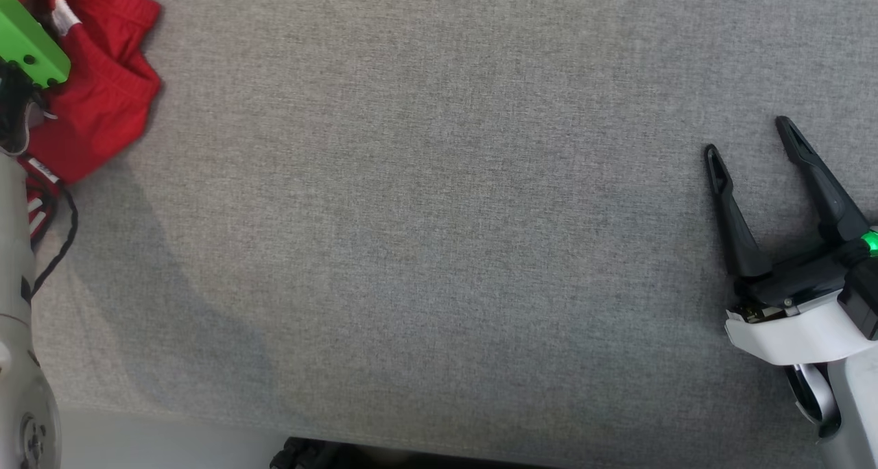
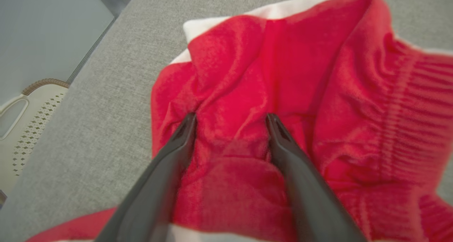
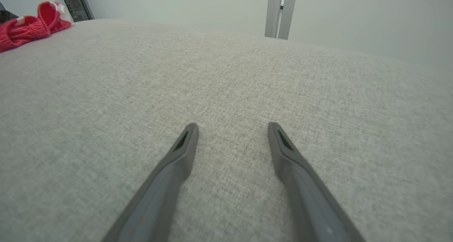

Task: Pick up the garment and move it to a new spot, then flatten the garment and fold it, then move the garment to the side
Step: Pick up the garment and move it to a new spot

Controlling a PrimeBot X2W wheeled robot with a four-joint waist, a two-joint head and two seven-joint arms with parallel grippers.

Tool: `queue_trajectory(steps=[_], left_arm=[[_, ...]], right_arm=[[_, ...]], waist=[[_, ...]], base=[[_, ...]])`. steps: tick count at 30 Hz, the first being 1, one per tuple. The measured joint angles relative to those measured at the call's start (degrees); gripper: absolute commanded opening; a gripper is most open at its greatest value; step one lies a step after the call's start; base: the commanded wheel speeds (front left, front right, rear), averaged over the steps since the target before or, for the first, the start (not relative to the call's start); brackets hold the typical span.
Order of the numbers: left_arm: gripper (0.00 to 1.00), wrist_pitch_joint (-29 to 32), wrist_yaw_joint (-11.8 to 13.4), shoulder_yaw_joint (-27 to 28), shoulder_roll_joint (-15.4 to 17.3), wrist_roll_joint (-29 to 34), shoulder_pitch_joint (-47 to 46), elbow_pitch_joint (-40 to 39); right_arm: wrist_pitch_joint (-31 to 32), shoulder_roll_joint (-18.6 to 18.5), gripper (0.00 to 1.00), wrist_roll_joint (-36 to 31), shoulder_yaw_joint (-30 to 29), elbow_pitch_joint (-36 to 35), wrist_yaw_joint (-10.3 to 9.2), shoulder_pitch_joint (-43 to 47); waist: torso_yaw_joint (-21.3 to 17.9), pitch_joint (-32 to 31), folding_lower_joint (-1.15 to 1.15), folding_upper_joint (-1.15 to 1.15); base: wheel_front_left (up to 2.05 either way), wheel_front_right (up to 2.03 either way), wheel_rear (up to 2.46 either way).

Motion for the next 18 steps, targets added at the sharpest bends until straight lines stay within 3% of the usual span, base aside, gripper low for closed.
queue_trajectory(steps=[1, 2, 11, 18], left_arm=[[0.12, -0.90, 0.00, -0.40, 0.26, -0.01, -0.14, 0.18], [0.00, -1.93, 0.00, -0.69, 0.47, 0.00, -0.19, 0.41], [0.00, -15.63, 0.00, -7.09, 1.22, 0.51, 1.17, -2.53], [0.00, -20.38, -0.01, -15.00, 4.47, -3.20, 6.69, -11.83]], right_arm=[[-0.01, 0.05, 1.00, 0.00, 0.14, -0.09, 0.00, -0.16], [-0.01, 0.14, 1.00, 0.00, 0.20, -0.10, 0.00, -0.31], [0.48, 2.20, 1.00, 0.15, 1.23, 2.71, -0.07, -1.82], [0.59, 6.38, 1.00, 1.21, 3.30, 5.59, -0.07, -2.04]], waist=[[-0.19, 0.24, 0.00, 0.00], [-0.34, 0.36, 0.00, 0.00], [-0.82, -2.61, 0.00, 0.00], [-2.04, -8.65, 0.00, 0.00]], base=[[0.00, 0.00, 0.00], [0.00, 0.00, 0.00], [0.00, 0.00, 0.00], [0.00, 0.00, 0.00]])
